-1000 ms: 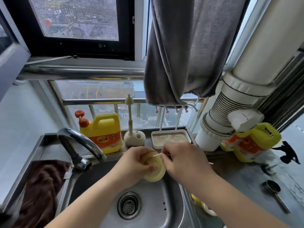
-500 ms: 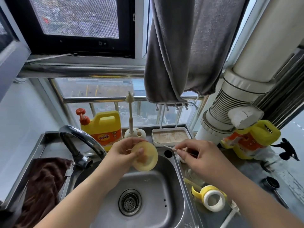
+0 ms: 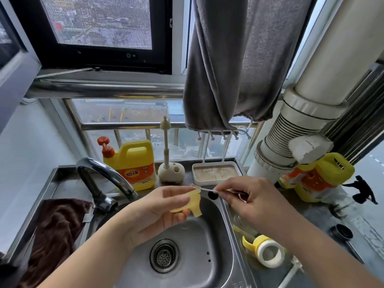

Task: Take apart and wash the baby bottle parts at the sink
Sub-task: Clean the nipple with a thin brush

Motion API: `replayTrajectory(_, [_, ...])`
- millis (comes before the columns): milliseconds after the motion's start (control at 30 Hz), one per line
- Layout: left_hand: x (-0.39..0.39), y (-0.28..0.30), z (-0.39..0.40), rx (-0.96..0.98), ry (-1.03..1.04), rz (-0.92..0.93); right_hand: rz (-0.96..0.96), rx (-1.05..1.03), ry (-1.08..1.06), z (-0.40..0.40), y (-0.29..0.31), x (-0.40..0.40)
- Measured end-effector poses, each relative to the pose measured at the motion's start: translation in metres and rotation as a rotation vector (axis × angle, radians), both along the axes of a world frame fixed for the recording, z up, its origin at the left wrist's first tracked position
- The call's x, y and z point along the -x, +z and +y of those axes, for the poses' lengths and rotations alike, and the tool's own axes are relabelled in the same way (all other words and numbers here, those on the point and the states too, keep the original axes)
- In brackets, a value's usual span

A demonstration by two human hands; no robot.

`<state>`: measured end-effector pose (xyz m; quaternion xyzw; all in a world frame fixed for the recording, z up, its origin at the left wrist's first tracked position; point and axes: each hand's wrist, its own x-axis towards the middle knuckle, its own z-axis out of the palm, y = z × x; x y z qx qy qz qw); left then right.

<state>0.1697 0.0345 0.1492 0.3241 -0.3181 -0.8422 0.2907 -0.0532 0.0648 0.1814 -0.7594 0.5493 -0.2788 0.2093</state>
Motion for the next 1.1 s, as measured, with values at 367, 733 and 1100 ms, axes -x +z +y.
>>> replayTrajectory(367, [-0.001,0.009,0.004,0.139,0.107,-0.161,-0.04,-0.022,-0.002,-0.001,-0.003,-0.004])
replayTrajectory(733, [-0.006,0.001,-0.002,0.356,0.178,-0.386,-0.049,0.084,-0.048,0.003,0.0,-0.001])
replayTrajectory(1100, [-0.002,-0.005,-0.005,0.73,0.116,-0.578,0.295,0.262,-0.089,0.001,0.006,-0.021])
